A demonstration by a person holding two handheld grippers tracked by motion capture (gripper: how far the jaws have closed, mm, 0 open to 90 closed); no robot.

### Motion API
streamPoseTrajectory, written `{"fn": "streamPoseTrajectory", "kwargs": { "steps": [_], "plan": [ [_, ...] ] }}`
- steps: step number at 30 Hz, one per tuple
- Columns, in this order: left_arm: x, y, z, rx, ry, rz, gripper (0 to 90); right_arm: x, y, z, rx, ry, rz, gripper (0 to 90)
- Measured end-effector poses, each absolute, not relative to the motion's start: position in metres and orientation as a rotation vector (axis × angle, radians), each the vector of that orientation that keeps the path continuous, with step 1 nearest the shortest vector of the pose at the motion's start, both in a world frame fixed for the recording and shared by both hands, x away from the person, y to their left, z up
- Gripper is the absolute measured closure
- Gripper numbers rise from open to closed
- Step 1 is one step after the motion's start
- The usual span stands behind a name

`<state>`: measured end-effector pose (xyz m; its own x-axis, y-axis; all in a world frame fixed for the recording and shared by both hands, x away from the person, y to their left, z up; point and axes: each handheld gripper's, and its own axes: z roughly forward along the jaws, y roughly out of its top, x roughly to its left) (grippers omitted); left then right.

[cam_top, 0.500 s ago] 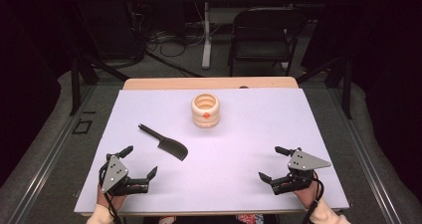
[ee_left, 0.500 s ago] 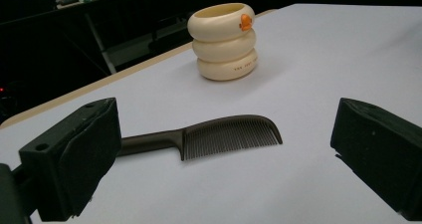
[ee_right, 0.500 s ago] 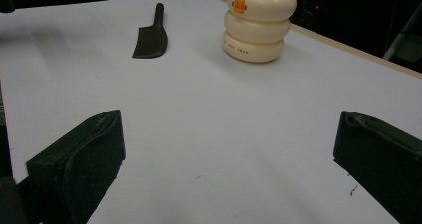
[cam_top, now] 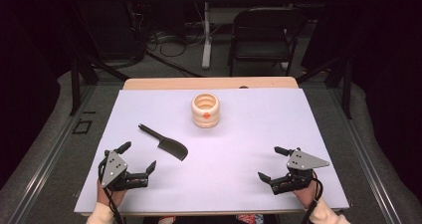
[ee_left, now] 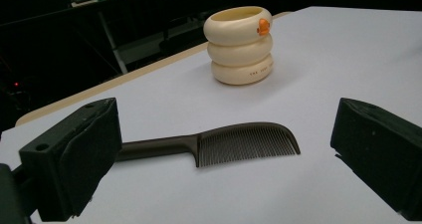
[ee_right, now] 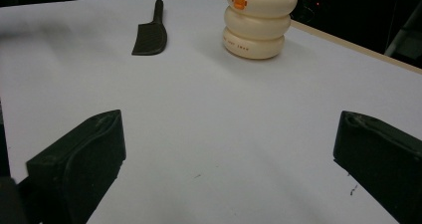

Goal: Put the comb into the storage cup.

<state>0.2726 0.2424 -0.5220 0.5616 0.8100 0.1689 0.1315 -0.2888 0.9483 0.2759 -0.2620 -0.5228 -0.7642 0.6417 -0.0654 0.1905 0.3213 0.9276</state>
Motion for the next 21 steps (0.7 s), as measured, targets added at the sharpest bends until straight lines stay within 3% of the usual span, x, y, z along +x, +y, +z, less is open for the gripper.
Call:
{"fn": "streamPoseTrajectory", "kwargs": {
  "steps": [21],
  "plan": [
    [0.324,0.246,-0.515,1.756,0.882,0.857,0.2,0.277,-0.261,-0.524,0.739,2.18,1.432,0.0]
  ]
}}
